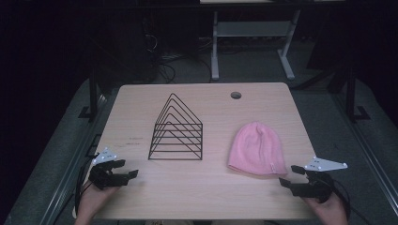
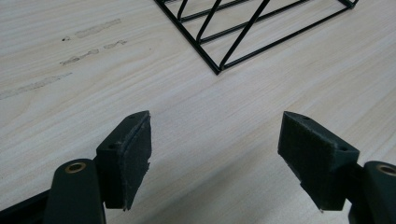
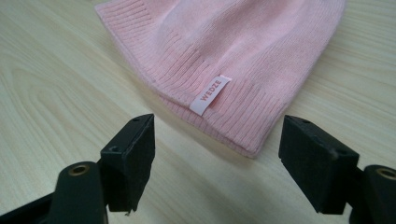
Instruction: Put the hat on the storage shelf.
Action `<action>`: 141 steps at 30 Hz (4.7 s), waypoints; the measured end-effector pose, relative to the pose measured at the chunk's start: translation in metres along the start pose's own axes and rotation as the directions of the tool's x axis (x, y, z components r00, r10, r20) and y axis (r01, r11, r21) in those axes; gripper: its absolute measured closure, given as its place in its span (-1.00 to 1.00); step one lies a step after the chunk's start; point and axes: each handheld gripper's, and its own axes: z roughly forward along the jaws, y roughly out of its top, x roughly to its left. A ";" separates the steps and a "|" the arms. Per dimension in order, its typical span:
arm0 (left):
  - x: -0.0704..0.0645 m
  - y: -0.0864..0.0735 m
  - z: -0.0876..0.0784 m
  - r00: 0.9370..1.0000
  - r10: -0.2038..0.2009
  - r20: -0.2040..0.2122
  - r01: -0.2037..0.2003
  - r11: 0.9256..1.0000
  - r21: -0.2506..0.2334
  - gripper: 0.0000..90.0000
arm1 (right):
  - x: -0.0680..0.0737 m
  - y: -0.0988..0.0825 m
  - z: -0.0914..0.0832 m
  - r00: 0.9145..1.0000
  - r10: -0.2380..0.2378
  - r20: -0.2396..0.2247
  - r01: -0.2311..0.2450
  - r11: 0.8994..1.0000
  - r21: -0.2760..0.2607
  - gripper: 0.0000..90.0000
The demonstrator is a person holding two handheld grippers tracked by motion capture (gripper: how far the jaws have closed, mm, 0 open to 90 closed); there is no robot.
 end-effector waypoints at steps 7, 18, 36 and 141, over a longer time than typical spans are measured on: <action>0.002 -0.001 0.001 1.000 -0.001 0.015 0.001 1.000 -0.001 -0.44 | -0.003 0.006 0.000 1.000 0.013 -0.016 -0.013 1.000 -0.023 -0.49; -0.002 0.003 0.002 0.999 0.018 0.027 -0.018 1.000 -0.010 -0.44 | -0.023 0.051 0.006 0.998 0.023 -0.060 -0.026 0.998 -0.049 -0.49; -0.001 0.001 0.002 0.999 -0.005 0.032 0.006 1.000 -0.013 -0.44 | -0.071 0.108 0.055 0.996 0.040 -0.085 -0.035 0.998 0.061 -0.50; -0.019 0.009 0.008 0.989 0.019 0.147 -0.020 1.000 0.005 -0.40 | 0.024 0.199 -0.022 0.942 -0.244 -0.230 0.165 0.935 -0.313 0.65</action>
